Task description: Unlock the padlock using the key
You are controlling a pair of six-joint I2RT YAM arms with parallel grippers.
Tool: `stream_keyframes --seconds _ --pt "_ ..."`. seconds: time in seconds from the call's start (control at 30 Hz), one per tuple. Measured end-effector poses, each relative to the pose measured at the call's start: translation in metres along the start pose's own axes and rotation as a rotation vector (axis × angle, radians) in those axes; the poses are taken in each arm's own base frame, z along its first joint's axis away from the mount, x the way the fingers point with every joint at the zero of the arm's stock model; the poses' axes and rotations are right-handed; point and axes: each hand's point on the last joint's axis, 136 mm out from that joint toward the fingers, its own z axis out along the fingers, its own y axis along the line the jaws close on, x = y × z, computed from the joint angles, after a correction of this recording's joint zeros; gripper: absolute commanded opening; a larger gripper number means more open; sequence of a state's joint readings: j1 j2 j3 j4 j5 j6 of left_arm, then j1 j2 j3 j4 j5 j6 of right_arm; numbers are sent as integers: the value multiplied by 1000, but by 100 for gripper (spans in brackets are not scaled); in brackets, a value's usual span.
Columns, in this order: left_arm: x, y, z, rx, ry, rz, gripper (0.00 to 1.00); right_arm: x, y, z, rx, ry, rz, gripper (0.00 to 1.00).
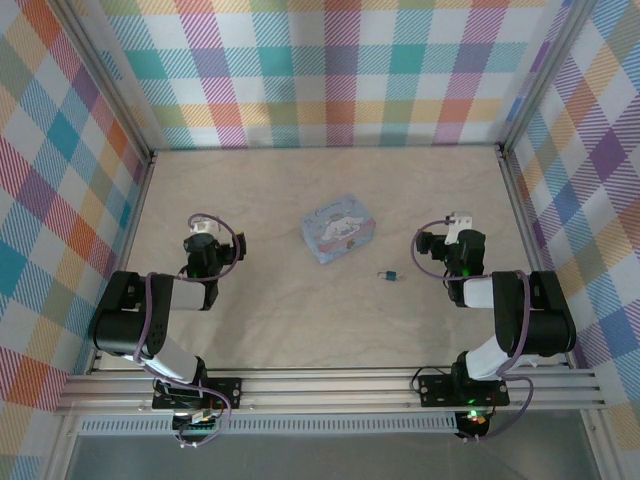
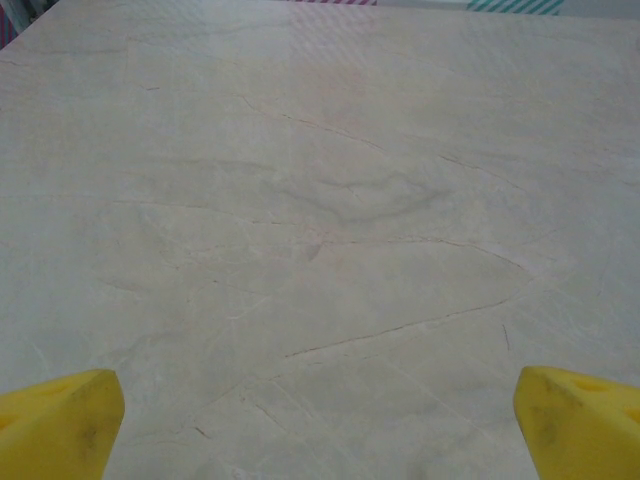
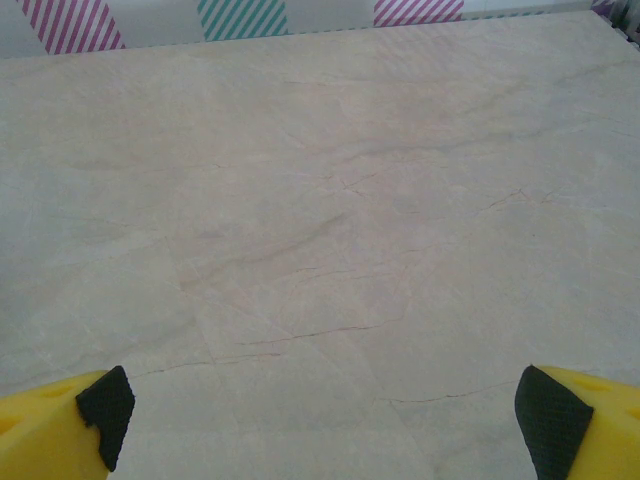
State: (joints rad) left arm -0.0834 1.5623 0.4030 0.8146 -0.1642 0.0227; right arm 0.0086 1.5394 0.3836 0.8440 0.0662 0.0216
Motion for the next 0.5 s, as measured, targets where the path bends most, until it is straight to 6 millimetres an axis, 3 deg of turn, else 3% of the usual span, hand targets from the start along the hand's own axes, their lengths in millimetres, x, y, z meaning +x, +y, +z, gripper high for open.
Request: stream_keyframes --seconds 0.5 --pt "0 -1 0 7 1 0 100 0 1 0 -5 0 0 100"
